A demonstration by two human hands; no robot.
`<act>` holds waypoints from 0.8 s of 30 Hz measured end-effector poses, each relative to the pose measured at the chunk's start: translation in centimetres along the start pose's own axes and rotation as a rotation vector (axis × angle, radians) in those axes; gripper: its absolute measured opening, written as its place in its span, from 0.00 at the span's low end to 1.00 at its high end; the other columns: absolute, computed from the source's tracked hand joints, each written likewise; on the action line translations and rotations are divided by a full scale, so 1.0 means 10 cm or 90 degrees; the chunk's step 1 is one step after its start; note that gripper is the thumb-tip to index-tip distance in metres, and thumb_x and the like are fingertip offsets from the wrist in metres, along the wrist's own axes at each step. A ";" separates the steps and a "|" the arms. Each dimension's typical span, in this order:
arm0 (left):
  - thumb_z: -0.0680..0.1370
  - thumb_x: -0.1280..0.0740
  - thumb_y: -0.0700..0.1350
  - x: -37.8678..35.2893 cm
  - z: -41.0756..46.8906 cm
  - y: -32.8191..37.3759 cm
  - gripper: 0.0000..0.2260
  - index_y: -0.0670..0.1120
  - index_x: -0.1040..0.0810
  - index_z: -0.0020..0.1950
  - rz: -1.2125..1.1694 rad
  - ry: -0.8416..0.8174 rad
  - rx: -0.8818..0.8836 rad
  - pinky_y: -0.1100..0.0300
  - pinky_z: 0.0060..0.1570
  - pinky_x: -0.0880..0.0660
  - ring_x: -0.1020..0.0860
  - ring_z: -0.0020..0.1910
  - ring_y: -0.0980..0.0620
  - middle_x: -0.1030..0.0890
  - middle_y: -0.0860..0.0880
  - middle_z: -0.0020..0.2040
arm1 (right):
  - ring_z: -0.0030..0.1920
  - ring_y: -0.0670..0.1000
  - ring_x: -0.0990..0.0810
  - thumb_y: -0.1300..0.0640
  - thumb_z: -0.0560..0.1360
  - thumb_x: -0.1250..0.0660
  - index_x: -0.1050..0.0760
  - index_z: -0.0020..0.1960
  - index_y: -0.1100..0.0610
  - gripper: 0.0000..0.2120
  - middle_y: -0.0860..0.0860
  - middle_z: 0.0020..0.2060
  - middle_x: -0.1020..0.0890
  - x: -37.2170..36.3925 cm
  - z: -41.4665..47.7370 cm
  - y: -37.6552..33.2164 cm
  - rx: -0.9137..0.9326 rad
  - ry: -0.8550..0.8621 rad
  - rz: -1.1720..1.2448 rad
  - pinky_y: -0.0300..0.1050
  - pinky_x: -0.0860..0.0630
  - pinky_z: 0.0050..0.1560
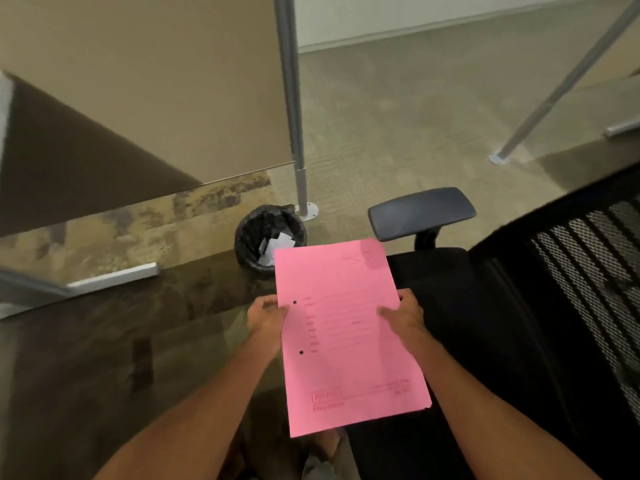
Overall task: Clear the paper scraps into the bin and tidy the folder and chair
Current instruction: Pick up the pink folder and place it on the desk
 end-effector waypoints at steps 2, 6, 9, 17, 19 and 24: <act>0.75 0.34 0.29 0.27 0.06 0.06 0.09 0.40 0.26 0.51 -0.017 0.023 0.002 0.50 0.40 0.20 0.20 0.42 0.44 0.20 0.41 0.48 | 0.44 0.53 0.22 0.64 0.72 0.31 0.33 0.54 0.55 0.15 0.55 0.50 0.22 -0.18 -0.05 -0.18 0.027 -0.033 -0.011 0.48 0.24 0.41; 0.75 0.33 0.31 0.79 0.17 0.25 0.09 0.40 0.25 0.53 -0.043 0.064 -0.007 0.50 0.44 0.20 0.20 0.45 0.43 0.19 0.41 0.49 | 0.48 0.55 0.22 0.65 0.71 0.30 0.33 0.59 0.56 0.20 0.55 0.49 0.23 -0.55 -0.23 -0.60 0.096 -0.069 -0.027 0.52 0.22 0.45; 0.75 0.34 0.30 1.16 0.22 0.40 0.09 0.39 0.25 0.53 -0.063 0.091 -0.031 0.47 0.50 0.20 0.20 0.48 0.41 0.19 0.38 0.52 | 0.47 0.55 0.23 0.66 0.71 0.30 0.34 0.62 0.54 0.23 0.55 0.49 0.23 -0.81 -0.42 -0.94 0.156 -0.095 -0.024 0.49 0.22 0.44; 0.76 0.33 0.33 1.89 0.10 0.90 0.10 0.40 0.23 0.56 -0.068 0.101 -0.119 0.56 0.44 0.22 0.19 0.49 0.45 0.18 0.42 0.53 | 0.53 0.61 0.21 0.69 0.71 0.30 0.33 0.56 0.51 0.22 0.60 0.55 0.22 -1.08 -0.93 -1.70 0.237 -0.124 0.019 0.61 0.21 0.52; 0.76 0.33 0.34 2.09 0.03 1.07 0.10 0.38 0.23 0.57 -0.088 0.100 -0.139 0.54 0.46 0.20 0.19 0.49 0.45 0.18 0.41 0.53 | 0.54 0.62 0.21 0.69 0.71 0.29 0.32 0.59 0.53 0.22 0.61 0.55 0.22 -1.14 -1.10 -1.94 0.262 -0.127 0.023 0.63 0.22 0.54; 0.77 0.34 0.38 2.64 -0.19 1.44 0.10 0.38 0.22 0.58 -0.112 0.102 -0.189 0.47 0.50 0.19 0.18 0.50 0.43 0.18 0.42 0.53 | 0.51 0.63 0.19 0.69 0.69 0.28 0.29 0.62 0.58 0.24 0.64 0.53 0.20 -1.32 -1.52 -2.51 0.328 -0.133 0.028 0.61 0.21 0.52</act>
Point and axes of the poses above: each hand's wrist, its own z-axis towards the middle knuckle, its own x-axis out of the back of the hand, y = z × x, the point moved 3 cm from there along z, towards the middle knuckle
